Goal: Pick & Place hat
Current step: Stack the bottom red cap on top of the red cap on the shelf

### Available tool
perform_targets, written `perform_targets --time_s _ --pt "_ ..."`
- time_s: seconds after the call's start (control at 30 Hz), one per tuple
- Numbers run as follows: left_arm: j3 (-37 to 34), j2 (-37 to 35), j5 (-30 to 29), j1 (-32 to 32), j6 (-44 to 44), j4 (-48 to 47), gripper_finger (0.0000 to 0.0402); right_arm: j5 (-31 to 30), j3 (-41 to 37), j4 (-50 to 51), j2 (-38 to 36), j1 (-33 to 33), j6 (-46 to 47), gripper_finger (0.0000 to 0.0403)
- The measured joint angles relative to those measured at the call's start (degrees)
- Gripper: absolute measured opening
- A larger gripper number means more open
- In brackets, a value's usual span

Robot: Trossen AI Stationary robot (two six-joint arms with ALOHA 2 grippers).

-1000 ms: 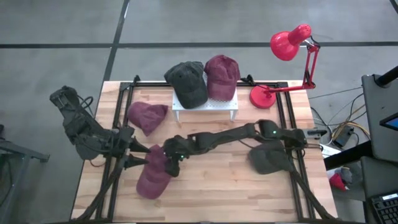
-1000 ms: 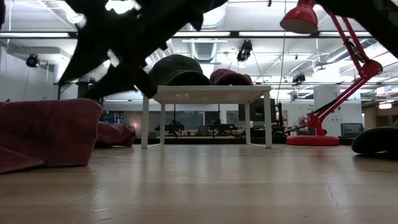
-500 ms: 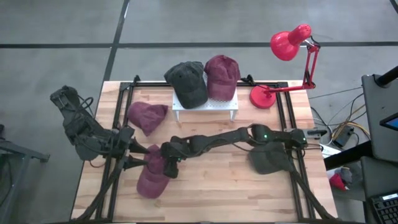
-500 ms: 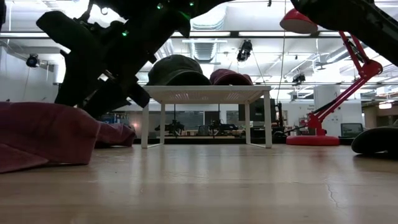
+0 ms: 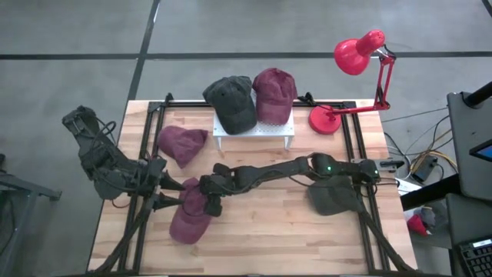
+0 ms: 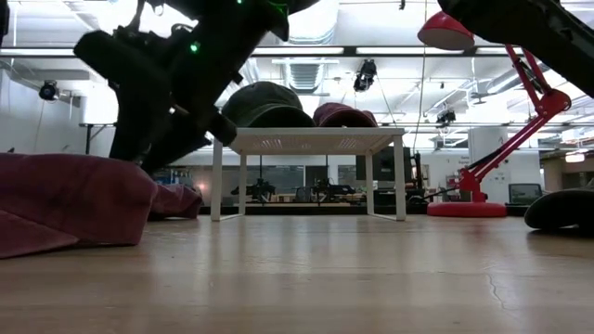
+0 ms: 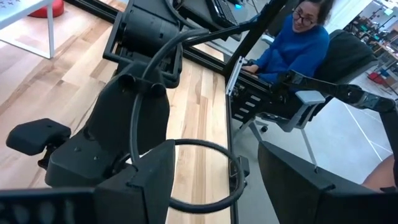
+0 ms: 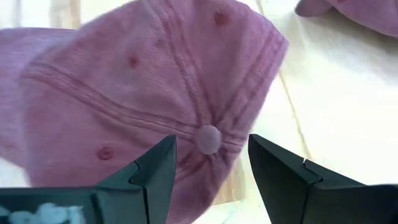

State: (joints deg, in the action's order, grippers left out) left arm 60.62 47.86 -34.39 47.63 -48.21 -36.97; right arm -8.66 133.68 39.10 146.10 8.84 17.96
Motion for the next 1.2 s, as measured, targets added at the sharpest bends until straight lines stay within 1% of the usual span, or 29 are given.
perform_targets --time_s 0.23,0.27,0.37,0.4,0.57,0.67,0.77,0.8,0.93,1.03,1.2 --pt "0.0 0.0 0.0 0.0 0.0 0.02 0.0223 0.05 -2.28 -1.63 0.1 -0.28 0.47 0.0194" --pt "0.0 0.0 0.0 0.01 0.0 0.0 0.0223 1.0 -2.8 -2.57 0.15 -0.28 0.82 0.0194" --pt "0.0 0.0 0.02 -0.02 0.0 0.0 0.0223 7.57 -3.75 -5.13 0.26 -0.33 0.94 0.0194" --pt "0.0 0.02 0.0 0.01 0.0 0.02 0.0223 8.37 -4.01 -5.66 0.26 -0.23 1.33 0.0194" --pt "0.0 0.11 0.02 -0.01 -0.03 0.03 0.0223 7.11 -7.05 -5.35 0.31 -0.21 3.55 0.0193" --pt "0.0 0.2 0.04 0.0 -0.16 0.04 0.0223 5.95 -8.82 -5.55 0.31 -0.46 6.21 0.0183" --pt "0.0 0.2 0.04 0.01 -0.17 0.04 0.0223 5.75 -9.77 -5.75 0.26 -0.5 6.77 0.0149" --pt "0.0 0.2 0.04 -0.01 -0.17 0.04 0.0223 6.64 -9.81 -6.16 0.26 -0.5 6.15 0.0129" --pt "0.0 0.2 0.04 0.01 -0.19 0.06 0.0223 14.22 -8.35 -9.07 0.26 -0.28 4.15 0.003" --pt "0.0 0.2 0.04 0.01 -0.17 0.02 0.0223 17.39 -6.79 -8.8 -0.33 -0.11 3.99 0.0016" --pt "0.0 0.2 -0.34 0.01 0.96 -0.61 0.0223 18.04 -4.94 -6.28 -4.71 -0.31 1.55 0.001"
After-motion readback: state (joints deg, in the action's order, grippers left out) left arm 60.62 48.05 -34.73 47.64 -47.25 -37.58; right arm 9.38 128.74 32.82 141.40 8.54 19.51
